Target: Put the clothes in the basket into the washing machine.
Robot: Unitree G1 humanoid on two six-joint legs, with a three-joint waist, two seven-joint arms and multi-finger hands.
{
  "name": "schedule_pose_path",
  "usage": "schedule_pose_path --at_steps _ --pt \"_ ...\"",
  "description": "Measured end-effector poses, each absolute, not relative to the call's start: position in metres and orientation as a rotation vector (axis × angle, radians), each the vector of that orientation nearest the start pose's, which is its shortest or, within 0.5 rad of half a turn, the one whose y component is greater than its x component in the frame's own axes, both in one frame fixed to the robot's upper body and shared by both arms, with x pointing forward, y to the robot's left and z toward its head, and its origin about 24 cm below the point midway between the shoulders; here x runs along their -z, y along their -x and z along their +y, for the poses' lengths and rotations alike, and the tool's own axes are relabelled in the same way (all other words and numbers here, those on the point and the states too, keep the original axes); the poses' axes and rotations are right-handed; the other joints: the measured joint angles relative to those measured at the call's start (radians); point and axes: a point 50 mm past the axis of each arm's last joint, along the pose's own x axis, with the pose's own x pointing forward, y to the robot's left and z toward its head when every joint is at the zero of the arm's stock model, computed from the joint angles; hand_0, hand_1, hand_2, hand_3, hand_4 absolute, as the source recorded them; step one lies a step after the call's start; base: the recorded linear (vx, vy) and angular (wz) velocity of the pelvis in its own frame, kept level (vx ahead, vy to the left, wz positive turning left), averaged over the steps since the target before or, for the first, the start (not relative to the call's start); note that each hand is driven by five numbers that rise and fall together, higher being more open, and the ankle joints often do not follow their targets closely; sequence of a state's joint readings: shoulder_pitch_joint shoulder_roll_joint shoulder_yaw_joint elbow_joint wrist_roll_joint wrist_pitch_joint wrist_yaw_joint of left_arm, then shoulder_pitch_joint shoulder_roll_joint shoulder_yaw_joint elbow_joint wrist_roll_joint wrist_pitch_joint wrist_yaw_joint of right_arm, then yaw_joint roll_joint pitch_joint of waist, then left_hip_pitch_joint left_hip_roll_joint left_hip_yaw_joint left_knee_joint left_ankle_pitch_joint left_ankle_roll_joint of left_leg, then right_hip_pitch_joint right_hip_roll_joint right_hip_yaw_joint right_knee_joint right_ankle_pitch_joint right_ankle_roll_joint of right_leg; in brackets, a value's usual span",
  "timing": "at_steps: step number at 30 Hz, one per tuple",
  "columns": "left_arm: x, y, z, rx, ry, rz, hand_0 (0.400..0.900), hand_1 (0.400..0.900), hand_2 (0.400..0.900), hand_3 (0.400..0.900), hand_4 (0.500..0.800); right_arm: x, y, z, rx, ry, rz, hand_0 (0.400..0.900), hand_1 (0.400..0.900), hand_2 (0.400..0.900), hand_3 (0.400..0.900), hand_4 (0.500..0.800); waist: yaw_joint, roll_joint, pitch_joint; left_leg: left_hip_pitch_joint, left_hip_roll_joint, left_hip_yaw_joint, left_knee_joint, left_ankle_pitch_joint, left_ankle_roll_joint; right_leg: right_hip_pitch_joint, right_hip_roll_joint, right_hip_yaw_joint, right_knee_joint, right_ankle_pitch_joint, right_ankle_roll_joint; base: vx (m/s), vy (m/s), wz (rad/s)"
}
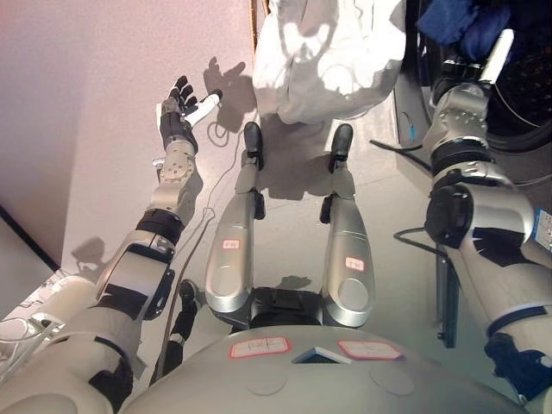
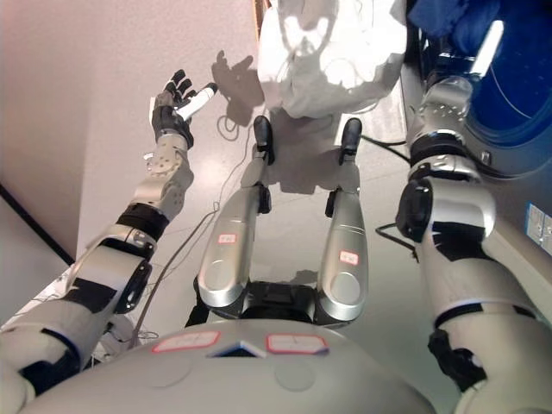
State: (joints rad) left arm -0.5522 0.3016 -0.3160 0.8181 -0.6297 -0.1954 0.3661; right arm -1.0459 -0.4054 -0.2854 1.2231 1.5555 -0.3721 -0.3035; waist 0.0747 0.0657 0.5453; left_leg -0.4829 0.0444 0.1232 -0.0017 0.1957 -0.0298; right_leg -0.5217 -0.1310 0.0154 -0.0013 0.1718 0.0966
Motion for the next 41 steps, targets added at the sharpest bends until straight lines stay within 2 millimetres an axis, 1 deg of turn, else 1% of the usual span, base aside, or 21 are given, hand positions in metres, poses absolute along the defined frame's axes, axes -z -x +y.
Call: schedule_pose_path --at_steps 4,6,8,10,13,15,16,17,18,21,24,30,34,41 --pt "-0.031 -0.342 0.183 -0.274 0.117 0.155 0.9 0.9 0.9 0.9 0.8 -0.161 -0.379 -0.316 0.848 -1.541 -0.292 0.4 0.4 0.4 0.4 0.5 0.006 0.036 0.0 -0.003 -0.007 -0.007 -0.008 0.002 0.001 -0.005 -0.006 -0.001 -0.002 0.004 0.005 0.01 0.011 0.06" --pt "-0.034 -0.342 0.181 -0.265 0.123 0.142 0.9 0.9 0.9 0.9 0.8 -0.181 -0.373 -0.335 0.87 -1.585 -0.364 0.4 0.4 0.4 0.4 0.5 0.011 0.055 -0.001 -0.003 -0.012 -0.019 -0.012 0.002 0.001 -0.006 -0.012 -0.002 -0.005 0.007 0.008 0.0 0.007 0.02" --pt "-0.038 -0.343 0.182 -0.261 0.122 0.127 0.9 0.9 0.9 0.9 0.8 -0.194 -0.367 -0.349 0.894 -1.612 -0.418 0.4 0.4 0.4 0.4 0.5 0.013 0.061 -0.001 -0.003 -0.017 -0.024 -0.018 0.003 0.003 -0.011 -0.017 -0.001 -0.005 0.008 0.01 0.0 0.0 0.0" --pt "-0.04 -0.344 0.184 -0.262 0.117 0.12 0.9 0.9 0.9 0.9 0.8 -0.201 -0.36 -0.36 0.931 -1.656 -0.459 0.4 0.4 0.4 0.4 0.5 0.009 0.062 -0.001 -0.003 -0.02 -0.024 -0.022 0.006 0.006 -0.012 -0.02 -0.002 -0.005 0.008 0.011 0.0 0.0 0.0" --pt "-0.041 -0.344 0.183 -0.257 0.119 0.115 0.9 0.9 0.9 0.9 0.8 -0.204 -0.349 -0.376 0.987 -1.691 -0.494 0.4 0.4 0.4 0.4 0.5 0.006 0.062 -0.001 -0.003 -0.026 -0.024 -0.026 0.008 0.009 -0.014 -0.024 -0.002 -0.006 0.008 0.011 0.0 0.002 -0.01" --pt "-0.043 -0.344 0.182 -0.247 0.12 0.114 0.9 0.9 0.9 0.9 0.8 -0.201 -0.347 -0.377 1.023 -1.708 -0.474 0.4 0.4 0.4 0.4 0.5 0.008 0.062 -0.001 -0.003 -0.031 -0.024 -0.03 0.01 0.011 -0.015 -0.029 -0.002 -0.007 0.009 0.011 0.0 0.014 -0.06" --pt "-0.044 -0.344 0.181 -0.243 0.122 0.109 0.9 0.9 0.9 0.9 0.8 -0.2 -0.347 -0.378 1.033 -1.71 -0.459 0.527 0.527 0.527 0.527 0.576 0.008 0.062 -0.001 -0.003 -0.033 -0.023 -0.033 0.012 0.013 -0.016 -0.031 -0.002 -0.007 0.009 0.012 0.0 0.002 -0.07" --pt "-0.045 -0.344 0.181 -0.243 0.121 0.107 0.9 0.9 0.9 0.9 0.8 -0.199 -0.347 -0.378 1.043 -1.714 -0.449 0.692 0.692 0.692 0.692 0.675 0.007 0.062 -0.001 -0.003 -0.034 -0.022 -0.037 0.013 0.015 -0.018 -0.032 -0.001 -0.007 0.009 0.012 0.0 -0.008 -0.06" --pt "-0.045 -0.344 0.182 -0.244 0.119 0.106 0.9 0.9 0.9 0.9 0.8 -0.198 -0.346 -0.379 1.052 -1.716 -0.443 0.9 0.9 0.9 0.9 0.8 0.007 0.062 -0.001 -0.004 -0.035 -0.02 -0.04 0.014 0.016 -0.021 -0.033 -0.001 -0.007 0.009 0.012 0.0 -0.015 -0.05" --pt "-0.046 -0.344 0.185 -0.249 0.113 0.106 0.9 0.9 0.9 0.9 0.8 -0.198 -0.343 -0.383 1.065 -1.714 -0.427 0.9 0.9 0.9 0.9 0.8 0.007 0.062 -0.001 -0.017 -0.036 -0.016 -0.039 0.015 0.017 -0.037 -0.033 0.001 -0.008 0.014 0.019 0.0 -0.013 -0.04" --pt "-0.046 -0.345 0.184 -0.247 0.114 0.105 0.9 0.9 0.9 0.9 0.8 -0.197 -0.345 -0.381 1.055 -1.699 -0.409 0.9 0.9 0.9 0.9 0.8 0.006 0.062 -0.001 -0.017 -0.033 -0.013 -0.04 0.015 0.017 -0.037 -0.031 0.001 -0.01 0.015 0.021 0.0 -0.013 -0.02" --pt "-0.046 -0.345 0.183 -0.245 0.116 0.103 0.9 0.9 0.9 0.9 0.8 -0.199 -0.349 -0.378 1.026 -1.6 -0.368 0.9 0.9 0.9 0.9 0.8 -0.001 0.061 -0.001 -0.012 -0.033 -0.013 -0.038 0.016 0.015 -0.034 -0.031 0.002 -0.006 0.017 0.022 0.0 0.0 0.0" --pt "-0.048 -0.345 0.182 -0.241 0.118 0.097 0.9 0.9 0.9 0.9 0.8 -0.203 -0.352 -0.375 0.987 -1.474 -0.352 0.9 0.9 0.9 0.9 0.8 -0.007 0.061 -0.001 -0.011 -0.032 -0.015 -0.035 0.018 0.015 -0.031 -0.03 0.001 -0.001 0.017 0.022 0.0 -0.008 0.03" --pt "-0.05 -0.345 0.181 -0.236 0.121 0.09 0.9 0.9 0.9 0.9 0.8 -0.204 -0.354 -0.374 0.962 -1.45 -0.349 0.9 0.9 0.9 0.9 0.8 -0.013 0.061 -0.001 -0.011 -0.032 -0.02 -0.026 0.018 0.015 -0.026 -0.03 -0.003 0.004 0.017 0.022 0.0 -0.002 0.02"
